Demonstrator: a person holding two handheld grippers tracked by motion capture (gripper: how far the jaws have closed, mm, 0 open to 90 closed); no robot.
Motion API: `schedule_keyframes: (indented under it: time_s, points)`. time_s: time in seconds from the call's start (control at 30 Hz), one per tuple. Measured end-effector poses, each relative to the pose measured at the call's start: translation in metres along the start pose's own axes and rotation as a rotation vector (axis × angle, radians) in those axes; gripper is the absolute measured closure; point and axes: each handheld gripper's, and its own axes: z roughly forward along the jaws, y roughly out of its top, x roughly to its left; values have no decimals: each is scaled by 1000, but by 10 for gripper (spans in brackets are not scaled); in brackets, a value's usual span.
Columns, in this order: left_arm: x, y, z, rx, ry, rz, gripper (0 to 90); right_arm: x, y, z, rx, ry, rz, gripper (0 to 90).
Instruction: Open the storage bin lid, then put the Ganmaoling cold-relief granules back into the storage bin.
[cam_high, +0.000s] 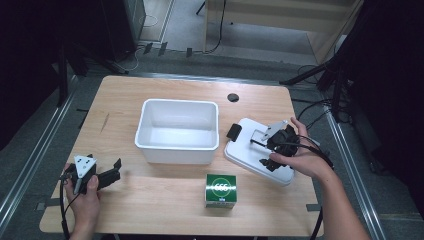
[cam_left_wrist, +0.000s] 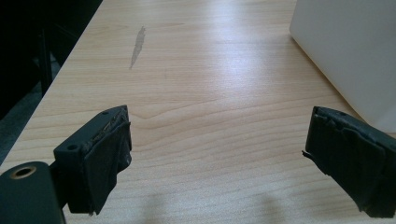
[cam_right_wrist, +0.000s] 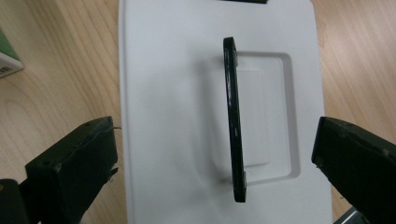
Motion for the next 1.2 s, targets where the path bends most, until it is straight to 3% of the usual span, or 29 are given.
schedule_keyframes:
  time_s: [0.57, 1.2]
  points:
    - [0, 0, 0, -3, -2, -1, 73, 40, 28, -10, -38, 58, -127, 0]
    - [0, 0, 0, -1, -2, 2, 73, 76, 44, -5, -44, 135, -211, 0]
